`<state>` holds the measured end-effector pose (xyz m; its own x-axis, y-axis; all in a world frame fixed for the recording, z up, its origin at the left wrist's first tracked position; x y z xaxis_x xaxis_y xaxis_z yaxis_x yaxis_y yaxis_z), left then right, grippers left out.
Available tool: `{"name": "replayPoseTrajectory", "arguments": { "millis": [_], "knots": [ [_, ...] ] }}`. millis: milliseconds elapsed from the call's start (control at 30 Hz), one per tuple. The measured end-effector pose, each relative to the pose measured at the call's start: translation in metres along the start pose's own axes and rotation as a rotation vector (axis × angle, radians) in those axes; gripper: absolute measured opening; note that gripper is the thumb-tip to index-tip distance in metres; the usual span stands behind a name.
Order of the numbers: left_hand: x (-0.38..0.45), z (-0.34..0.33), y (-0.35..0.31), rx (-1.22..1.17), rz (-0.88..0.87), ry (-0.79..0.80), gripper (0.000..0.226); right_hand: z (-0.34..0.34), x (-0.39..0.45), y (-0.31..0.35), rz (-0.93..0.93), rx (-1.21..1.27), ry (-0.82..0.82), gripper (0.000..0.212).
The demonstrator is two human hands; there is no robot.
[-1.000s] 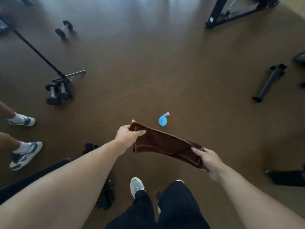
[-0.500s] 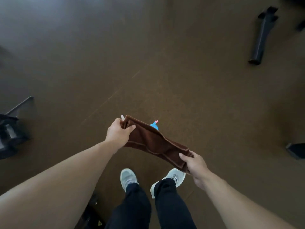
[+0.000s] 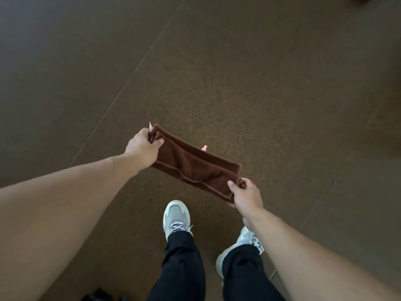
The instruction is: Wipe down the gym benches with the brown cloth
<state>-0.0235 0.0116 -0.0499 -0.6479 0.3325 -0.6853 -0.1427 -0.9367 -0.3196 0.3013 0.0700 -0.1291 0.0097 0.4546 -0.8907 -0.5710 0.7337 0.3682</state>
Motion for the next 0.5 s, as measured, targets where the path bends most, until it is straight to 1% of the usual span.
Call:
{"name": "replayPoseTrajectory", "arguments": {
  "millis": [233,333,400,433,500],
  "knots": [
    [0.040,-0.026,0.011,0.027,-0.021,0.015,0.026,-0.016,0.030,-0.016,0.006,-0.012,-0.139,0.029],
    [0.043,-0.040,0.016,-0.029,0.003,0.096,0.047,-0.014,0.029,-0.018,-0.006,0.002,-0.201,0.035],
    [0.043,-0.049,0.017,-0.085,0.010,0.170,0.062,-0.013,0.030,-0.022,-0.025,0.039,-0.209,0.042],
    [0.042,-0.052,0.017,-0.090,0.017,0.205,0.066,-0.013,0.030,-0.025,-0.046,0.056,-0.198,0.047],
    [0.035,-0.058,0.017,-0.075,0.021,0.275,0.069,-0.014,0.025,-0.029,-0.085,0.075,-0.173,0.056]
  ]
}}
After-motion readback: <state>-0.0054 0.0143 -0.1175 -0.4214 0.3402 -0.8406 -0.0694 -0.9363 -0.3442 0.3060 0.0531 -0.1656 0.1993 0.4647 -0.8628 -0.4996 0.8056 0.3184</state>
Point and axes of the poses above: each hand's wrist, its own x-axis towards the middle knuckle, its own z-axis out of the back of the hand, y = z × x, the point moved 7 cm from there along x, towards the middle knuckle, and after that the axes turned 2 degrees about -x, right-handed, at the moved point
